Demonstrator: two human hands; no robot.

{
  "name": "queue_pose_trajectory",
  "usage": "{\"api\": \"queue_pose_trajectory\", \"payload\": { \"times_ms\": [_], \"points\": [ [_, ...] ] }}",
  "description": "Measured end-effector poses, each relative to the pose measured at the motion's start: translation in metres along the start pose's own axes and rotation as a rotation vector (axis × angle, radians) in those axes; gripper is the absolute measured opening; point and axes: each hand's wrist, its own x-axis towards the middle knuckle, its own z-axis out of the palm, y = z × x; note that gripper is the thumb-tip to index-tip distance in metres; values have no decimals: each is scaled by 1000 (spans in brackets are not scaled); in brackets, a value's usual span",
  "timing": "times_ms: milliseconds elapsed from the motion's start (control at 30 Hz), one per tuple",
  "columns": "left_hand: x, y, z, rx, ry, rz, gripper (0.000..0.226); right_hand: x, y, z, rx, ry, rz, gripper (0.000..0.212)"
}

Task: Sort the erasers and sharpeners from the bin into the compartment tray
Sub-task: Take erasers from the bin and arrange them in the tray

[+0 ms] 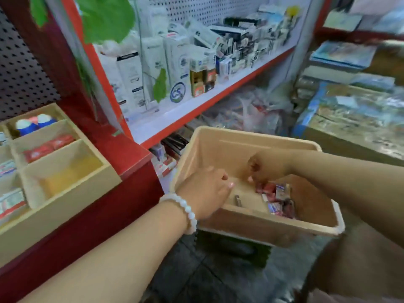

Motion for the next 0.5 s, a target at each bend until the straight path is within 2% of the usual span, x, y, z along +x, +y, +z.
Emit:
{"api": "queue_pose_trajectory", "payload": {
  "times_ms": [100, 233, 400, 500],
  "points": [
    [19, 0, 13, 27, -68, -41, 41, 25, 10, 22, -2, -128, -4, 36],
    [25, -3, 20, 26, -78, -89, 42, 53, 1, 48, 31, -235, -139, 51],
    [25, -1, 17, 58, -67, -104, 39, 70, -5, 70, -156, -480, -376, 34],
    [24, 1, 18, 103, -67, -96, 38, 76, 3, 81, -114, -601, -364, 35]
  ]
}}
